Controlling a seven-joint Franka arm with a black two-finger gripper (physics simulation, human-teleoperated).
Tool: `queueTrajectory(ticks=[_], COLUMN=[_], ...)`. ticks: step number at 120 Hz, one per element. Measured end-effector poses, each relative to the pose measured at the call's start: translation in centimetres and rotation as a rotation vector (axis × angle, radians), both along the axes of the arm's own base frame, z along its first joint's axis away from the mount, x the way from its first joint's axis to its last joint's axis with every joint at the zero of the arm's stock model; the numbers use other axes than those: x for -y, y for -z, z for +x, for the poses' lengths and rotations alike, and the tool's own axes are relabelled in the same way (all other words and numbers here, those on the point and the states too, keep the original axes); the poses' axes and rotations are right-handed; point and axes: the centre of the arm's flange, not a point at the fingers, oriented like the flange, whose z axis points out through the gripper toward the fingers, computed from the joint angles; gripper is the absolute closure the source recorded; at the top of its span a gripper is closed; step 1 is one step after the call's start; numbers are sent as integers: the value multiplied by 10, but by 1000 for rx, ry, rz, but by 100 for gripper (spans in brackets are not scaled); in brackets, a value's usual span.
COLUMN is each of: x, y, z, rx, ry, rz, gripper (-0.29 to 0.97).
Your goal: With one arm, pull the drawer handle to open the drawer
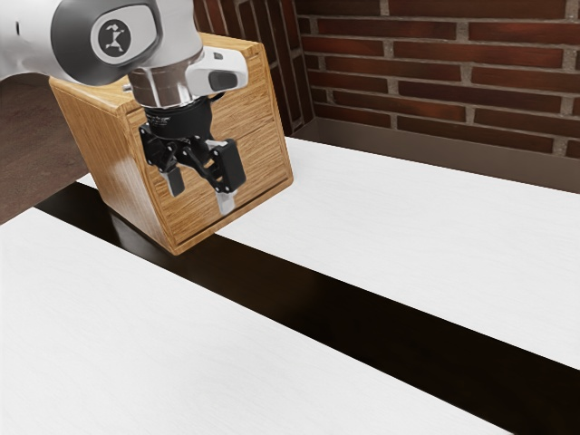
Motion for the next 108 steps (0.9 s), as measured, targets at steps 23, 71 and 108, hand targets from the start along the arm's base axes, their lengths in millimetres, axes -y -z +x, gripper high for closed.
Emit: queueTrajectory(ticks=[23, 71, 108], x=[-19, -89, -107], y=[-35, -118, -82], z=[-17, -37, 39], rx=[68, 351, 510], ry=[-36, -88, 83], rz=[-62, -11, 44], gripper=[0, 0, 0])
